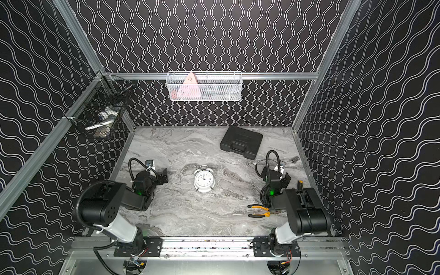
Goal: Insert the battery into the alarm
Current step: Reset both arms
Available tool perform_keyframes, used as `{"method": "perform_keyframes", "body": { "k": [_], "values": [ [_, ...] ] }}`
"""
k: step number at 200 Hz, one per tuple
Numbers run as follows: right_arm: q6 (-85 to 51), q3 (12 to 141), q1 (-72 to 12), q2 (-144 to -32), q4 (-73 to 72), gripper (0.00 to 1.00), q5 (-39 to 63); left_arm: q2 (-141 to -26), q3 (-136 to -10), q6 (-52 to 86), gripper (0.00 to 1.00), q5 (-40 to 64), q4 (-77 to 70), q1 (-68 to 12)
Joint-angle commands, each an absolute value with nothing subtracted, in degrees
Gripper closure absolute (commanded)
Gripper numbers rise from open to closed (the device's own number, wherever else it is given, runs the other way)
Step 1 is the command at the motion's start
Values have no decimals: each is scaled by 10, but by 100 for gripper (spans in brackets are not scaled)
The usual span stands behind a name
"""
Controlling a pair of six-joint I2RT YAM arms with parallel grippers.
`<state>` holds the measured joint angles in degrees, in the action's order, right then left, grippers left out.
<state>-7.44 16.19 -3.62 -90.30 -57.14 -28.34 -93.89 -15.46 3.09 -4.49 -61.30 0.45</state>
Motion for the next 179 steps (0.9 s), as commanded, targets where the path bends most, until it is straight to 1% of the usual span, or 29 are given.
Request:
{"method": "perform_keyframes", "body": {
  "k": [1, 15, 28, 38, 43, 59, 76, 99, 112, 135, 179],
  "values": [
    [-58, 183, -28, -910, -609, 0, -201, -947, -178, 30, 1, -34, -653, 7],
    [-63, 202, -19, -929, -580, 1, -173, -943, -201, 20, 1, -31, -597, 3],
    [-47, 210, -15, -973, -636, 1, -172, -946, -202, 20, 1, -34, -608, 1],
    [-67, 233, -10, -942, -529, 1, -154, -945, -202, 19, 1, -36, -601, 0],
    [-71, 240, -1, -938, -503, 1, -131, -948, -204, 19, 1, -41, -606, -2],
    [-62, 226, 11, -962, -579, 1, -110, -946, -205, 14, 1, -52, -597, -9],
    [-70, 237, 11, -943, -521, 1, -112, -944, -204, 14, 1, -54, -597, -10],
    [-57, 223, 10, -957, -582, 1, -122, -945, -205, 10, 1, -45, -598, -11],
    [-61, 229, 10, -948, -551, 1, -121, -945, -215, -2, 1, -18, -578, -12],
    [-58, 224, 9, -955, -575, 1, -120, -946, -215, -4, 1, -24, -582, -15],
    [-61, 227, 10, -953, -563, 1, -120, -948, -220, -4, 1, -30, -574, -18]
  ]
}}
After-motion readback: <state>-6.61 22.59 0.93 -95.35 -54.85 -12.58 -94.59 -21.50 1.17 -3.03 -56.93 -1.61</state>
